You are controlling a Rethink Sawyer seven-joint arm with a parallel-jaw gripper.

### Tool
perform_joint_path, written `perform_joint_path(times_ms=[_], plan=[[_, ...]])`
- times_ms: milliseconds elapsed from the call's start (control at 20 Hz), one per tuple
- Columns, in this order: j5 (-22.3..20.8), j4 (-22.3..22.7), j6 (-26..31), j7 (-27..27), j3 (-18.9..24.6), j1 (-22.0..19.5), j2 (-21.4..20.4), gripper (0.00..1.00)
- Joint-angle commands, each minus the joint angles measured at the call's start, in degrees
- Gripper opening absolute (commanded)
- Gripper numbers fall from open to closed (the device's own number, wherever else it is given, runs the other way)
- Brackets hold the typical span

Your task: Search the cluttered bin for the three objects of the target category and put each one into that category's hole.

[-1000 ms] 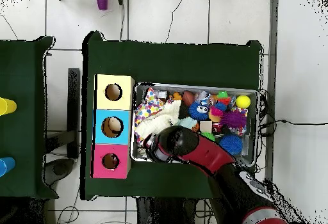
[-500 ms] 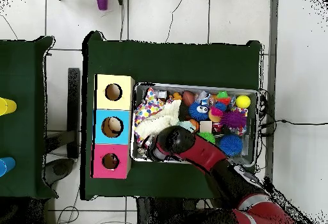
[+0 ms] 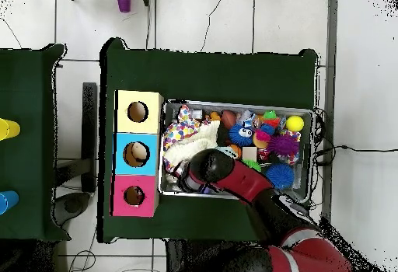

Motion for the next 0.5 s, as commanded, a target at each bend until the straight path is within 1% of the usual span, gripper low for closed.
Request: perform_joint_path(times_ms=[50,150,250,400,500], plan=[[-0.44,-7.23,-4.12,7.48,-1.53,2.33,0.38,1.0],[0.47,-5.17,-2.84,7.83,-1.2,2.35,-1.92,1.0],[1.07,-2.0,-1.3,7.89,-0.66,2.23,-5.97,1.0],[1.96,3.43,1.16,8.51,-0.5,2.5,-13.55,1.0],[2.19,5.36,2.65,8.32,-0.63,2.44,-16.86,1.0]])
